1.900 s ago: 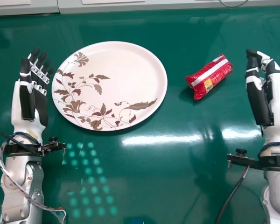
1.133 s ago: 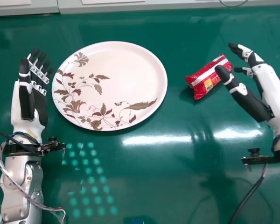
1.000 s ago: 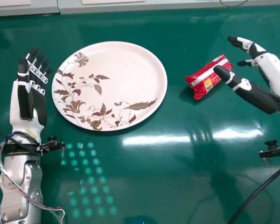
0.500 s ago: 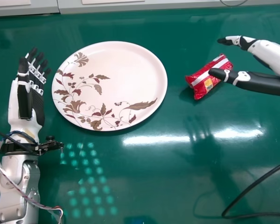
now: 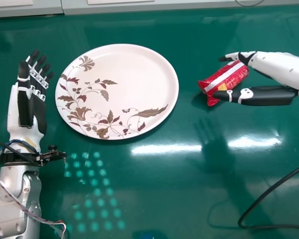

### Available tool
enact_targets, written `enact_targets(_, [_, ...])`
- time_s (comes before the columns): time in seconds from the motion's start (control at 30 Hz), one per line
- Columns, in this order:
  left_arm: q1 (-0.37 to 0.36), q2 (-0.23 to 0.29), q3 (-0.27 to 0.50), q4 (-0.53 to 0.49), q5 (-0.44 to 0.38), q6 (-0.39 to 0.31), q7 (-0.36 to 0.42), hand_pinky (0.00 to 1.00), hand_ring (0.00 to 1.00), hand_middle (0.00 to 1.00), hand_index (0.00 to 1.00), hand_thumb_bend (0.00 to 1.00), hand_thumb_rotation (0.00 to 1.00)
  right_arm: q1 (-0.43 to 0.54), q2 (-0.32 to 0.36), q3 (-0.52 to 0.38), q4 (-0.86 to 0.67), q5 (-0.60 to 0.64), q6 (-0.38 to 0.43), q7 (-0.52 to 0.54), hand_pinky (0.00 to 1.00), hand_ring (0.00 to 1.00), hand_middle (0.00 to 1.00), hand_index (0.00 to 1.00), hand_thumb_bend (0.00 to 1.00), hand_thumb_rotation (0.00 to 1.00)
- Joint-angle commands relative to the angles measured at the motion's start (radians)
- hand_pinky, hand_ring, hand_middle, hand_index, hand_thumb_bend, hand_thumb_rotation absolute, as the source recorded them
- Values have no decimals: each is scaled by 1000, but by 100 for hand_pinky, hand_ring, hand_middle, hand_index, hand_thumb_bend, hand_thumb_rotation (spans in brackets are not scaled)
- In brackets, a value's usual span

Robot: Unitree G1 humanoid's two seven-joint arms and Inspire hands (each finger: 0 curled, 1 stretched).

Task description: Pick up biscuit and place it in the plate

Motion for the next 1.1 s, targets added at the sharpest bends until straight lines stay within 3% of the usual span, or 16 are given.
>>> enact_targets(0.0, [18,7,6,-7,-4,1,-6,100,100,100,100,94,73,-30,-28,24,18,-6,-25,23,92,100,100,100,100,44])
enact_targets(0.23, [24,-2,1,-15,3,8,5,100,100,100,100,96,73,-106,-44,65,57,-8,-26,68,91,100,100,100,100,44])
enact_targets(0.5, [26,4,2,-7,10,0,3,100,100,100,100,95,75,-114,-55,64,72,-36,-46,63,90,100,100,100,100,44])
enact_targets(0.6, [23,3,4,-7,2,6,2,100,100,100,100,94,74,-116,-81,68,76,-137,-128,13,85,100,100,100,100,47])
enact_targets(0.73, [16,3,5,1,-3,1,-1,100,100,100,100,97,73,-154,-142,92,103,-285,-276,-46,86,100,100,100,100,46])
enact_targets(0.87, [18,4,2,2,1,-5,-5,100,100,100,100,96,73,-193,-157,106,134,-303,-356,-55,84,99,100,100,100,36])
enact_targets(1.07, [26,1,0,-12,13,6,8,100,100,100,100,99,74,-234,-172,128,167,-316,-438,-51,83,98,100,100,100,30])
